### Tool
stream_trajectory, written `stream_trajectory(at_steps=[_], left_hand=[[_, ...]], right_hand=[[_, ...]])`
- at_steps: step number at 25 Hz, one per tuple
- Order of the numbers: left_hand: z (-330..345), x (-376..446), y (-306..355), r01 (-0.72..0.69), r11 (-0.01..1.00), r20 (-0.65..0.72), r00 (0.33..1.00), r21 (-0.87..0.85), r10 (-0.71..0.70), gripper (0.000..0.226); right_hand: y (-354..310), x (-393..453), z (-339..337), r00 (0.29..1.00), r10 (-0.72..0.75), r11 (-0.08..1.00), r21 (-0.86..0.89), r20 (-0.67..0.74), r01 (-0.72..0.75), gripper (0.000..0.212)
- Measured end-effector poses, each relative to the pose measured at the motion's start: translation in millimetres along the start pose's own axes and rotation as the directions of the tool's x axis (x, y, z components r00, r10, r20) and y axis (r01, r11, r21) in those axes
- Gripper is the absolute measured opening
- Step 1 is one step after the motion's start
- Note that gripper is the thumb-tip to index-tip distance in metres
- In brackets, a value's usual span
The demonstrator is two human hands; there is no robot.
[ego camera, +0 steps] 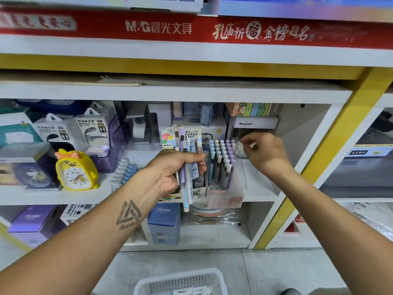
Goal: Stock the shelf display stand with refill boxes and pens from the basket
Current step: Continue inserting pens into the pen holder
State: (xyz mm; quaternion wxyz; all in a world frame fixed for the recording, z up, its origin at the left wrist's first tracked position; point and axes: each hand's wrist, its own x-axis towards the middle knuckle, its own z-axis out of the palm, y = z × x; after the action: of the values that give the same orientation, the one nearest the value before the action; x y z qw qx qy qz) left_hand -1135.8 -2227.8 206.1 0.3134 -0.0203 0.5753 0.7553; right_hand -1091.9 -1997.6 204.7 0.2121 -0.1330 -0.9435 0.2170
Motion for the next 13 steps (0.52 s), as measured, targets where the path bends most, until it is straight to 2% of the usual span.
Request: stream_trajectory(at_steps=[3,6,13], left_hand=[[-1.4,0.5,0.3,-0.006,1.0,-0.016,1.0,-0.013,0.006,0.025],[-2.1,2.2,0.0,-0.009,1.0,-0.012,1.0,-0.015,0.009,0.027],[-4.8,4.6,-0.9,-0.014,1.0,0.016,1.0,0.005,0.014,0.03]], right_hand=[[-2.8,-3.4,12.7,0.99,-0.122,0.982,-0.134,0.075,0.131,0.028],[-8.0,-1.6,17.0,0.982,-0.189,0.968,-0.172,-0.008,0.185,0.024],[-13.2,0.1,21.0,0.984,-0.172,0.967,-0.183,0.044,0.177,0.025]])
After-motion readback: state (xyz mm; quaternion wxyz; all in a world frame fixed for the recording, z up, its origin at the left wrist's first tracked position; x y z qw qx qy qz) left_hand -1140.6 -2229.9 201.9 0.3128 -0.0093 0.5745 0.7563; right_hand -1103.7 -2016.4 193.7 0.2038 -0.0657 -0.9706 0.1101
